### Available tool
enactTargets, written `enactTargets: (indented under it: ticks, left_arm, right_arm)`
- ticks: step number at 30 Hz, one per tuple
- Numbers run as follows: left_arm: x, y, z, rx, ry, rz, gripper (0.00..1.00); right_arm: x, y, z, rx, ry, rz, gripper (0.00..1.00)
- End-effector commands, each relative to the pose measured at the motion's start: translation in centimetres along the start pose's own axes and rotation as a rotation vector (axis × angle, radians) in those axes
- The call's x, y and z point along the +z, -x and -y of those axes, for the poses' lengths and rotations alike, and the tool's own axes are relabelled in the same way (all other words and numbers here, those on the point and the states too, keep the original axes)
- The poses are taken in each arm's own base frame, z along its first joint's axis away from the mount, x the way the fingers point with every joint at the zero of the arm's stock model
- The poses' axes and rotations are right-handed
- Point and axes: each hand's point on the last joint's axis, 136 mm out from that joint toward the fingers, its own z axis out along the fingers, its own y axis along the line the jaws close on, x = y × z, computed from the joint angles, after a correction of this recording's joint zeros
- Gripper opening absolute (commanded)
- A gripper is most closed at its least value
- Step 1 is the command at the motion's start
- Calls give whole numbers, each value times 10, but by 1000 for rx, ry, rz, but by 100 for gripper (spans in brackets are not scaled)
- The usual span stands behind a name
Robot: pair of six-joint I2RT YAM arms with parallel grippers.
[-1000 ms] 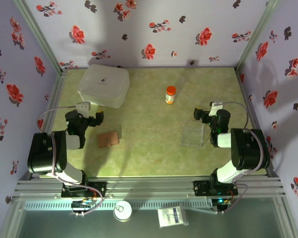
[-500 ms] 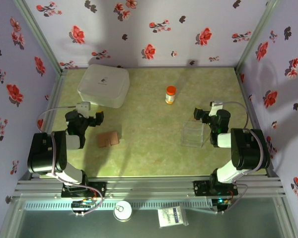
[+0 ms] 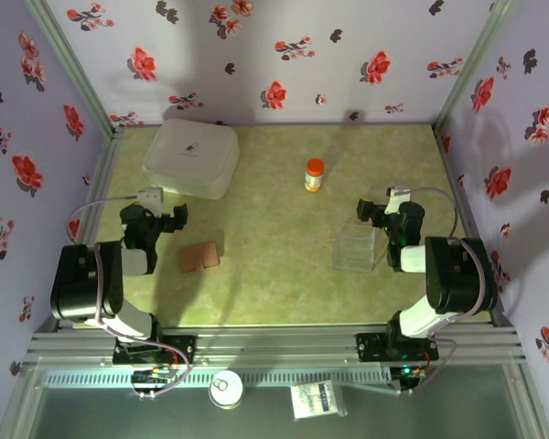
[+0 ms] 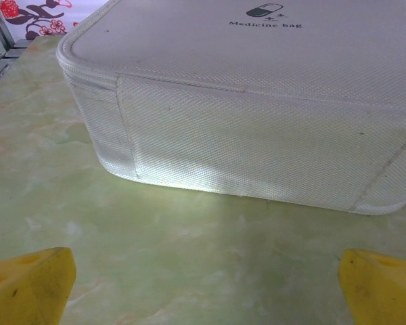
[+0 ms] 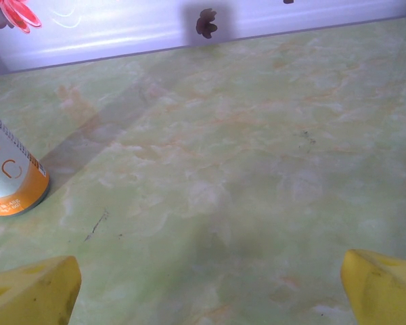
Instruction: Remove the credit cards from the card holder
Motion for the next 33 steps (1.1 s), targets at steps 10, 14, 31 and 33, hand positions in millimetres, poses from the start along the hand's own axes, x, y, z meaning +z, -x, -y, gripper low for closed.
enactTargets:
  ticks: [10, 14, 31, 33]
  left_arm:
    - [-12, 34, -15, -34, 96, -9, 100]
    - [-22, 45, -22, -105, 152, -29, 100]
    - [-88, 74, -3, -438, 142, -304, 100]
    - [-93, 78, 2, -439, 124, -346, 100]
  right_arm:
    - [-17, 30, 10, 16, -97, -3, 99]
    - [-22, 34, 12, 51, -122, -67, 99]
    - [-79, 19, -15, 259, -148, -420, 71]
    - [-85, 13, -18, 267, -158, -474, 68]
